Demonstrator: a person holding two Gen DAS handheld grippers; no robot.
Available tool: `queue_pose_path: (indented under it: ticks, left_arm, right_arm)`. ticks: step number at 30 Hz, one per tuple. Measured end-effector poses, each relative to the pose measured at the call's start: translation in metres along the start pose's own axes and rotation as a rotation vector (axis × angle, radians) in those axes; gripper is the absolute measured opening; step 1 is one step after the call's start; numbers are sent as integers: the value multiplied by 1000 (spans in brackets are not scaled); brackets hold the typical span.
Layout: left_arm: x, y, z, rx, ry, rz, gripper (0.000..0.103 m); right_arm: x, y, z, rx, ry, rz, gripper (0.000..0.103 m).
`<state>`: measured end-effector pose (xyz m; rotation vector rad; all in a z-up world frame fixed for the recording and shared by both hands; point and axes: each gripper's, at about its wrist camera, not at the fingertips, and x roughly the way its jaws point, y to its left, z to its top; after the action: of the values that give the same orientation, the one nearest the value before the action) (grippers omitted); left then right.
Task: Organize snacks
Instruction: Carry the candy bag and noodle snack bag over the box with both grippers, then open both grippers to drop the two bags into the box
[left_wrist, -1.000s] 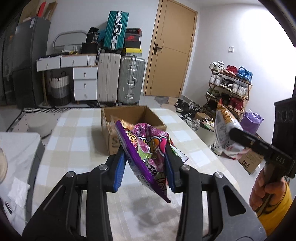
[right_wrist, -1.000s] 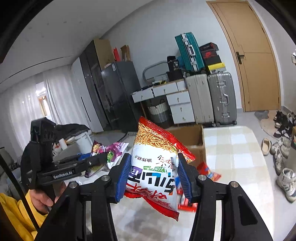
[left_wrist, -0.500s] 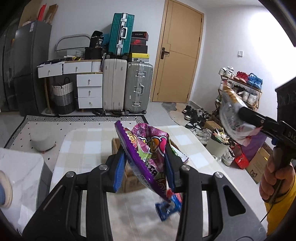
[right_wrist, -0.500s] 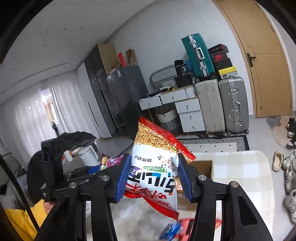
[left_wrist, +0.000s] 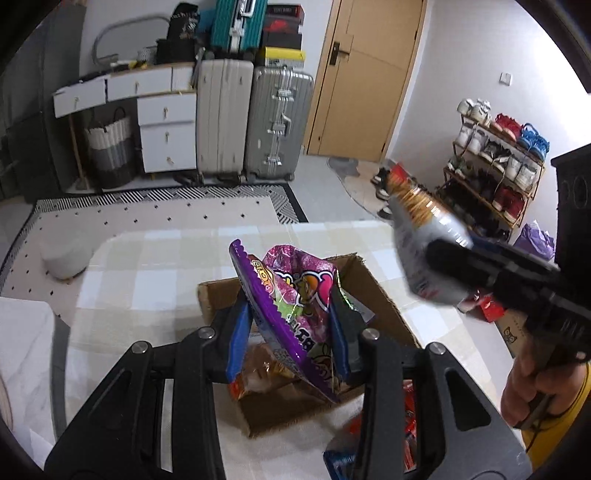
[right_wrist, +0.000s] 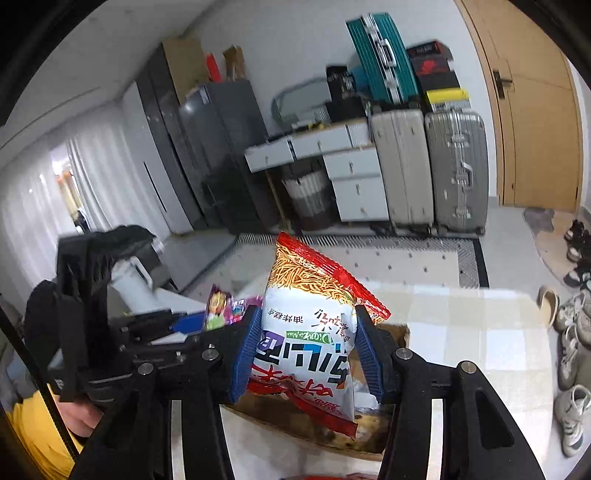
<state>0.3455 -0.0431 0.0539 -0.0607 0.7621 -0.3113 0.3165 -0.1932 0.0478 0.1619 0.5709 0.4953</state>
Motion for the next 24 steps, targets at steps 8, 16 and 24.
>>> queue_pose_path:
  ticks: [8,16,24]
  left_arm:
    - [76,3,11,0,82,8,35]
    - [107,1,11,31,117,5,35]
    - [113,-1,5,92,136,50,37]
  right_arm:
    - [56,-34,-25,34,107,-13,50]
    - [74,-52,-32,55,144,-25,50]
    - [79,-49,-42,49,177,-30,52]
